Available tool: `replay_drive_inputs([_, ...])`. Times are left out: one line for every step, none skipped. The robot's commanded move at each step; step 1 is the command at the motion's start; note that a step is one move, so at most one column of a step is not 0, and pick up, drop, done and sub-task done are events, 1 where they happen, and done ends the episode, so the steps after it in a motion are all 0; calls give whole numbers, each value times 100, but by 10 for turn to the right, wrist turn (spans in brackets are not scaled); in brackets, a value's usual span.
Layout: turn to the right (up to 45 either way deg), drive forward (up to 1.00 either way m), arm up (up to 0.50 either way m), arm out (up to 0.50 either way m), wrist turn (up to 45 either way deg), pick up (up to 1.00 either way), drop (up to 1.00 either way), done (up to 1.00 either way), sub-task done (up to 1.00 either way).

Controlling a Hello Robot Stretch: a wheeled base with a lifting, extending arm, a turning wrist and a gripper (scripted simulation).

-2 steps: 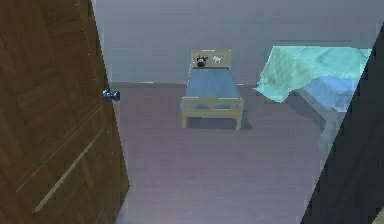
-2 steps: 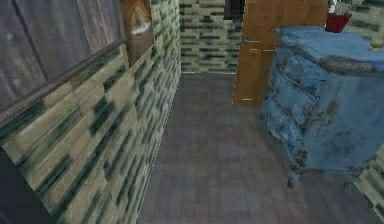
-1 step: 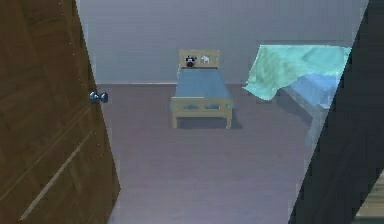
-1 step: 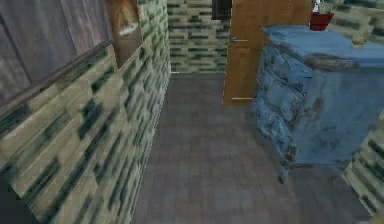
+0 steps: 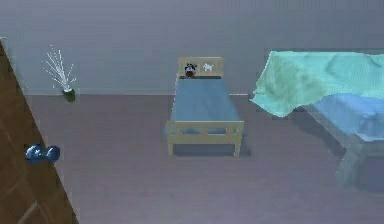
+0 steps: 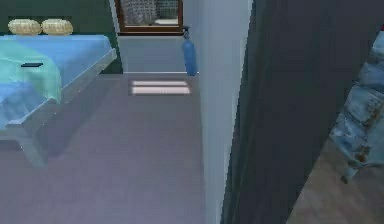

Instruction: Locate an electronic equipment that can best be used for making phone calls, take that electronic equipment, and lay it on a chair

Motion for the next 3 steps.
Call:
replay_drive_inputs([450,0,0,0,0,0,0,0,0])
replay_drive_inputs([180,0,0,0,0,0,0,0,0])
replay_drive_inputs([0,100,0,0,0,0,0,0,0])
